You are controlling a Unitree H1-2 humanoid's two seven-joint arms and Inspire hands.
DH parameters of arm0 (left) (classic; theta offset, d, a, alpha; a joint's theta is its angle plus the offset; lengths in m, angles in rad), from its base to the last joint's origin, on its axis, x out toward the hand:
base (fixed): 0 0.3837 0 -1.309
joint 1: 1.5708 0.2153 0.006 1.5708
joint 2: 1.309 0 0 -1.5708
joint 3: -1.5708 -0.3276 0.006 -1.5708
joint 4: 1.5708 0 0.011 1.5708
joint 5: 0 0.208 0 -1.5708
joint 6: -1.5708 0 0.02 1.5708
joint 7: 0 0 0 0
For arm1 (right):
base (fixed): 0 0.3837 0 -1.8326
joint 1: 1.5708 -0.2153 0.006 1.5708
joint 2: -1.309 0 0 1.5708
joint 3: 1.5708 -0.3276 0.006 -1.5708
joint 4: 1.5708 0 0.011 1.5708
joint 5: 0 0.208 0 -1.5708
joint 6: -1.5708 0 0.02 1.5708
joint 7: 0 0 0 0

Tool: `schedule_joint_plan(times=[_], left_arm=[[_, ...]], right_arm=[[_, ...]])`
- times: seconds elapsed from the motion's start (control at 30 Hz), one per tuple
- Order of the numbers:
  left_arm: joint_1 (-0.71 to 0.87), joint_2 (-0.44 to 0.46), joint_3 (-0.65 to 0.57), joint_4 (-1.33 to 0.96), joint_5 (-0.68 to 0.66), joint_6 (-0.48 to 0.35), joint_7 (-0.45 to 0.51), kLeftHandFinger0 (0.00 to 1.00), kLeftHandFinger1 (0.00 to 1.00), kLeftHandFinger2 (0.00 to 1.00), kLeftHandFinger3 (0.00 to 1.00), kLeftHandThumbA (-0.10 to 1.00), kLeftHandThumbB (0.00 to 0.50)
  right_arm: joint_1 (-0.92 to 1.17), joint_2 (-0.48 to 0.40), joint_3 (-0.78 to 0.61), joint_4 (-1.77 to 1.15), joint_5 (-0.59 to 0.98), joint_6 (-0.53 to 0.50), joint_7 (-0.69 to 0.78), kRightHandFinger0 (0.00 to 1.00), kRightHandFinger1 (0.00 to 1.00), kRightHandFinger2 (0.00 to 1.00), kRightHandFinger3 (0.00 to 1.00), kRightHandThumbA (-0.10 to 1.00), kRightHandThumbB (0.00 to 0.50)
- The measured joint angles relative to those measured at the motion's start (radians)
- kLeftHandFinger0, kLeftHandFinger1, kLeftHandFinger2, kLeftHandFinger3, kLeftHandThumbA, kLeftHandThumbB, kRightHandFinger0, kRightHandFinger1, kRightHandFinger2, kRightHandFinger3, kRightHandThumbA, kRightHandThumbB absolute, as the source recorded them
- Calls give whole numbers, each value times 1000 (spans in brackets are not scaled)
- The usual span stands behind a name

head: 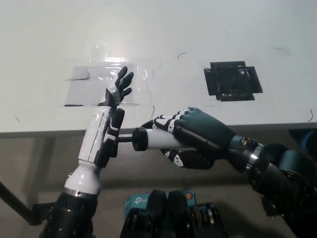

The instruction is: The robot uses right hand to pick up a small white air pumper and uses its left hand to compress it, and then puts it on the desk

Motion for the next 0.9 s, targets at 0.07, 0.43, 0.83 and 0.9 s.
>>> schedule_joint_plan(times=[0.07,0.43,0.83,0.9], left_arm=[[0,0,0,1,8,0,0,1000,1000,1000,1000,1000,203],[15,10,34,-2,-3,1,-5,1000,1000,1000,1000,1000,189],[109,110,184,-3,-82,-23,-5,1000,1000,1000,1000,1000,156],[131,112,193,4,-94,-35,-5,1000,1000,1000,1000,1000,157]], right_arm=[[0,0,0,0,-2,0,1,0,373,707,720,-100,189],[2,-1,0,-1,-9,-8,8,0,454,778,863,-100,185],[-32,-89,-114,100,-23,-16,4,52,525,807,925,-100,144],[-55,-97,-139,140,-26,-16,-2,48,507,793,921,-100,147]])
